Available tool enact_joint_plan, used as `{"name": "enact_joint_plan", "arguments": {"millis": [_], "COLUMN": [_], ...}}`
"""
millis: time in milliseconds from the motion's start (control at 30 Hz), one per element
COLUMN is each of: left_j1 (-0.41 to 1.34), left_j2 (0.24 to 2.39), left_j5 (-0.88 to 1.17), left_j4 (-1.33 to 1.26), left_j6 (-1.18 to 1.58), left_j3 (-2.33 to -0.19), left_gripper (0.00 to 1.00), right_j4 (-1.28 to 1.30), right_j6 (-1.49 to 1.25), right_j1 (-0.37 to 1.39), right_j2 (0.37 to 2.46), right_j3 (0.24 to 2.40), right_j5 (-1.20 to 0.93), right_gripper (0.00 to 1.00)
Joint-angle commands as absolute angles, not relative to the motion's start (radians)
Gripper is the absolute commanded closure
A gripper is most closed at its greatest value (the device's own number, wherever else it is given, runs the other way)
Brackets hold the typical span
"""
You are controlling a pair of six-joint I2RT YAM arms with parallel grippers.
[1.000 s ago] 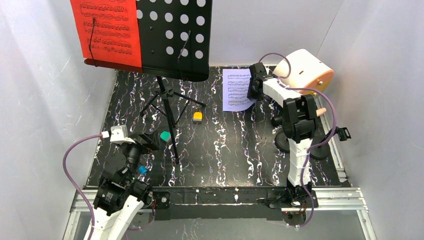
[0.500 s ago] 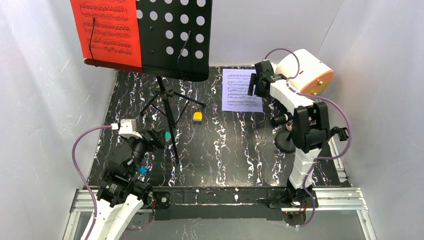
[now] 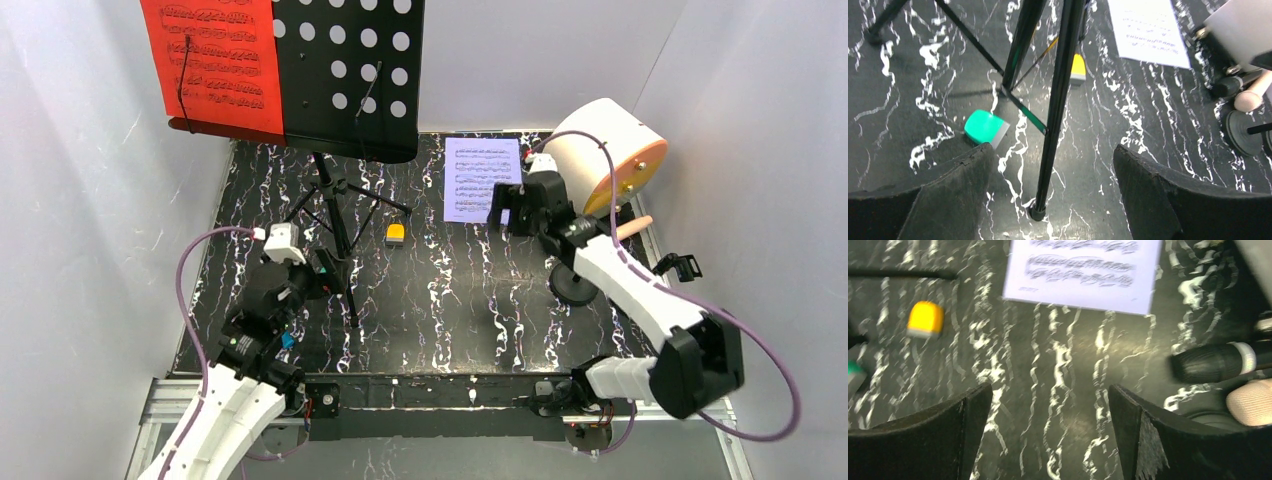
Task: Pack up the instrument practice props
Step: Place the sheet music at the center of the board, then adjust the music stand at the center of the board.
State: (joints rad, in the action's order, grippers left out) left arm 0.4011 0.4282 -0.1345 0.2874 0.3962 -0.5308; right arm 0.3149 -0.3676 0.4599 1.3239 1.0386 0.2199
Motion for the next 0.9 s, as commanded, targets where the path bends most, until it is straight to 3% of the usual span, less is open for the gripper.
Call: {"name": "enact_joint_plan", "arguments": {"millis": [0, 367, 867], "left_j1": [0.395, 0.397, 0.512], "left_j2": [0.513, 0.657, 0.781], "left_j5": [-0.149, -0.068, -0.089], "left_j4": [0.327, 0.213, -0.187], "left_j6": [0.493, 0.69, 0.897], "left_j3": [-0.518, -0.376, -0.264], "left_gripper": [0.13, 0.13, 0.16], "right_j4": [0.187, 0.142, 0.147], "right_j6": [-0.406, -0.453, -0.413], "right_j1": [0.548, 0.623, 0.624], "right_j2": [1.173, 0.951, 0.886], "right_j3": [0.914, 0.702, 0.669], "right_j5": [0.186, 0.17, 0.167], "right_gripper": [0.06, 0.03, 0.01]}}
